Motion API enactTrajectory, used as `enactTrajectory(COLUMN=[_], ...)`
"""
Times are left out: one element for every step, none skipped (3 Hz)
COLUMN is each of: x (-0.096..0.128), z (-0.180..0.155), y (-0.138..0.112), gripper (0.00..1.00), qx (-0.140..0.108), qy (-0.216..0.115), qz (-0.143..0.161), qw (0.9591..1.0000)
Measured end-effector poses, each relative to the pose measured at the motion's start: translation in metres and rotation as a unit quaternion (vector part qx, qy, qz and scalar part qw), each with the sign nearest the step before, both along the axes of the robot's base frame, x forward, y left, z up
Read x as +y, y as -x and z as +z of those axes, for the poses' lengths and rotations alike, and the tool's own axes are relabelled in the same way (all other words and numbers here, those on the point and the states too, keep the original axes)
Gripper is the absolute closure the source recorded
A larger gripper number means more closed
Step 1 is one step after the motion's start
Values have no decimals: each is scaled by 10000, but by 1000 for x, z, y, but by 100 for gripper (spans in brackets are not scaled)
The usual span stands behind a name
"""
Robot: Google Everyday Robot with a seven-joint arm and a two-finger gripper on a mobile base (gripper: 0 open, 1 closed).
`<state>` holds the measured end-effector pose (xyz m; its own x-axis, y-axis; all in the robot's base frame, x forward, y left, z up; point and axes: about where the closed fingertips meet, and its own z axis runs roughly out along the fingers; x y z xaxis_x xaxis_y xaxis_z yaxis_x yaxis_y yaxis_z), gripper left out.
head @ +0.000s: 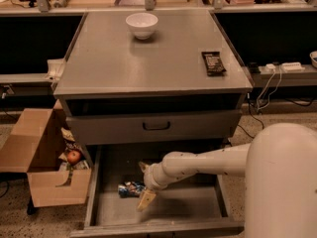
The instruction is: Pick redbull can from middle drawer and place on counter
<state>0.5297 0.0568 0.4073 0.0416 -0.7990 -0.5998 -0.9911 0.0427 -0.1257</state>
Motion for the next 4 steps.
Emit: enactTrajectory(x=[0,-2,-2,-10], z=[-33,-58,-57,-35], y=[-6,-9,-9,-8], gripper=[26,49,72,96], qx=[154,333,333,148], qy=[-79,-81,-84,-253], qz=[-141,-225,-226,-180], qw=[9997,9992,9992,9994])
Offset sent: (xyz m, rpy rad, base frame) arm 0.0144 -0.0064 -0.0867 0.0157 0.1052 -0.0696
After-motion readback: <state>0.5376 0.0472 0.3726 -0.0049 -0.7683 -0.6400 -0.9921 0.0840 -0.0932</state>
